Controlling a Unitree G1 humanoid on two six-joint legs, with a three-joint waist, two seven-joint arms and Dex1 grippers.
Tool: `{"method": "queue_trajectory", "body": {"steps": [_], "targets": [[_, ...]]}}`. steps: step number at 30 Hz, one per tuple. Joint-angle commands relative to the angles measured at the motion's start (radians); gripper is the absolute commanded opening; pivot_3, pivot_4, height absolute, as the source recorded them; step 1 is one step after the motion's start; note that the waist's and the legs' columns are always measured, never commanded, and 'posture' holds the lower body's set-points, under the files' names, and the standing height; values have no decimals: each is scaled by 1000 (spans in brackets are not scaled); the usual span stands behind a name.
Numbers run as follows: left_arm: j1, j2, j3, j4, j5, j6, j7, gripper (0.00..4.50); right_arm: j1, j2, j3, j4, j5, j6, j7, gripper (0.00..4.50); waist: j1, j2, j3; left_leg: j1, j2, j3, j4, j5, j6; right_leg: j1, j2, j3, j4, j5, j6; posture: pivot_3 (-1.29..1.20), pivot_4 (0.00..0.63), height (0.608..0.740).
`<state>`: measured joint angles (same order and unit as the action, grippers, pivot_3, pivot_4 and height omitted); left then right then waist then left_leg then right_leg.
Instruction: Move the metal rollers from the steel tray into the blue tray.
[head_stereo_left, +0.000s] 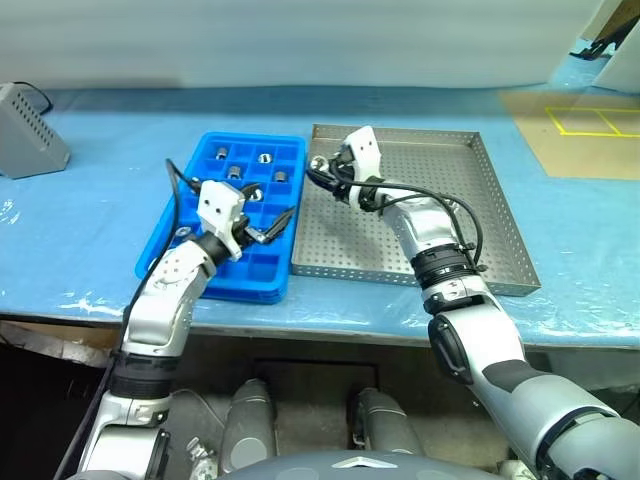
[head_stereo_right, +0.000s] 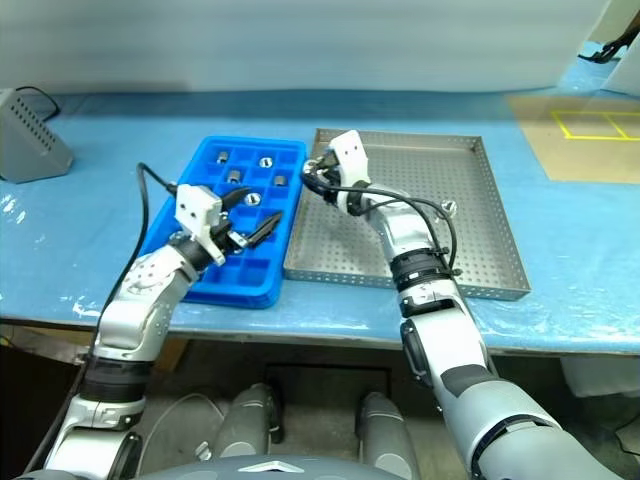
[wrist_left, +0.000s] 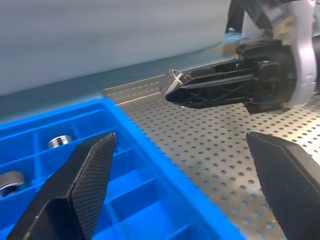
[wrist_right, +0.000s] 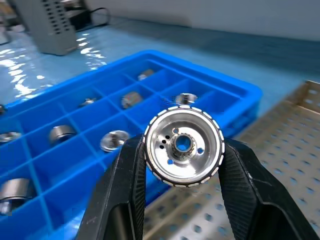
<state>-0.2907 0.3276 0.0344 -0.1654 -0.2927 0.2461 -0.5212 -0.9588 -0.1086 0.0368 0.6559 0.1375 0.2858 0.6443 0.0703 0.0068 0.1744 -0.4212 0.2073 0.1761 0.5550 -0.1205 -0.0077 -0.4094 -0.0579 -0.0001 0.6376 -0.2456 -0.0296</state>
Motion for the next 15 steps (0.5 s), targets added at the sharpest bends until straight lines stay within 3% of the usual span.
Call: {"method": "queue_trajectory", "body": {"steps": [1, 15], "targets": [[44, 19, 45, -101, -8, 12, 33, 4443, -49, 23, 31, -8, 8, -43, 72, 1652, 9, 0, 0, -1, 0, 0, -1, 0, 0, -1, 0, 0, 0, 0, 0, 167, 150, 740], [170, 37, 89, -225, -11, 53, 93, 4443, -93, 13, 138, 123, -71, -65, 229, 1652, 69, 0, 0, -4, 0, -1, -10, 1, -2, -4, -1, -2, -6, -1, -1, 247, 150, 740]]}}
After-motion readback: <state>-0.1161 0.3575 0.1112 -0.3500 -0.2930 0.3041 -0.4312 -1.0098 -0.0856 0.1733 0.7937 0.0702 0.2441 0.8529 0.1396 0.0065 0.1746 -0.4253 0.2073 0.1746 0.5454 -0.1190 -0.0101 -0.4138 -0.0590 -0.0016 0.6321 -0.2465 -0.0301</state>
